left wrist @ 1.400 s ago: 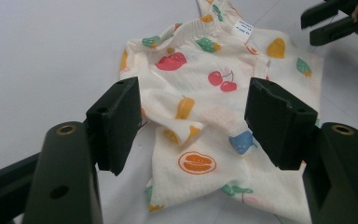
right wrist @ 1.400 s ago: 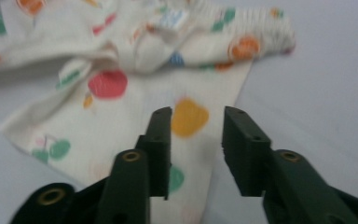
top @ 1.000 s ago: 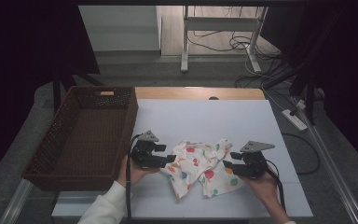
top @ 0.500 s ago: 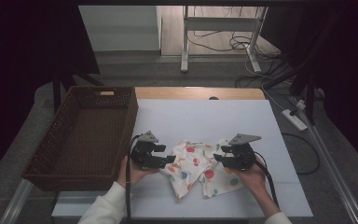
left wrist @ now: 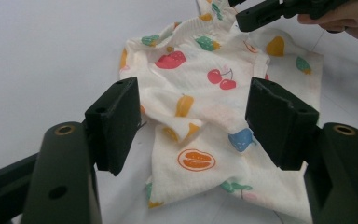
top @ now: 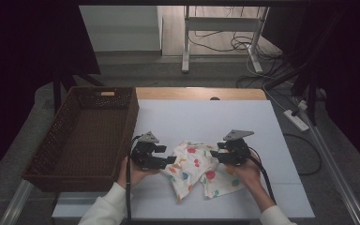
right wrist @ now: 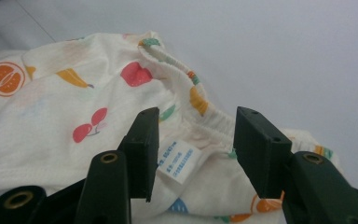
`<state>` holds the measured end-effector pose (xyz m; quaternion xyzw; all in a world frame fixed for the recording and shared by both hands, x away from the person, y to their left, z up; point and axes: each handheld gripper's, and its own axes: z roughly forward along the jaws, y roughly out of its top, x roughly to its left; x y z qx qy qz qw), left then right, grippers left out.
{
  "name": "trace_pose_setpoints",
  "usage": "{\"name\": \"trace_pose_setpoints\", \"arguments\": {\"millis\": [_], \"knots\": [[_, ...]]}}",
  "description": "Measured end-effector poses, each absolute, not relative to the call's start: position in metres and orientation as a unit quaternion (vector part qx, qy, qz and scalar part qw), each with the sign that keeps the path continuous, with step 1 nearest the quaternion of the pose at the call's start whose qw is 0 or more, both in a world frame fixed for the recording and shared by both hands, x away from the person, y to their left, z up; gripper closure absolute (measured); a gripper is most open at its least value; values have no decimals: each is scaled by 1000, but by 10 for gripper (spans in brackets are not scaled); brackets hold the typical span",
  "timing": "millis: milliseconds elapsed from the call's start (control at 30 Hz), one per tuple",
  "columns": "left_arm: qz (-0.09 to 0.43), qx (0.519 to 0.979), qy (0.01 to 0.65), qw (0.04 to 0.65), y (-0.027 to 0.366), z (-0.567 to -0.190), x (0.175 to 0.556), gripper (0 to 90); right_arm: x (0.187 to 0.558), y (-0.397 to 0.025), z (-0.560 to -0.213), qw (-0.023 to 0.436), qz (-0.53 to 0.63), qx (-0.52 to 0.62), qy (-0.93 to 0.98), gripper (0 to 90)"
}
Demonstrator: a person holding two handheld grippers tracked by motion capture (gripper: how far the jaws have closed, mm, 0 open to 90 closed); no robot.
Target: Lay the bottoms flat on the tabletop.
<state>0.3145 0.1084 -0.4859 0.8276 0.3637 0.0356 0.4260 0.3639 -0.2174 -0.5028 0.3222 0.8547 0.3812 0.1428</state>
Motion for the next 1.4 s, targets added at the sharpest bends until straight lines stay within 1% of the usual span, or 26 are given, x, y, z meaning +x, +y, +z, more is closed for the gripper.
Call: {"name": "trace_pose_setpoints", "arguments": {"millis": [700, 833, 967, 1033, 1167, 1400], "knots": [[34, 828, 362, 426, 109, -486, 315, 345, 387, -200, -514, 146, 352, 315, 869, 508], [34, 828, 362, 426, 109, -486, 315, 345, 389, -199, -518, 150, 339, 313, 875, 565], [34, 828, 363, 426, 110, -486, 315, 345, 390, -198, -518, 153, 331, 303, 880, 723], [34, 828, 363, 426, 110, -486, 315, 345, 390, -198, -518, 153, 329, 295, 884, 764], [34, 829, 363, 425, 110, -487, 315, 345, 390, -195, -514, 165, 331, 283, 885, 802], [33, 827, 365, 426, 111, -487, 315, 345, 394, -189, -507, 179, 345, 276, 879, 812]]}}
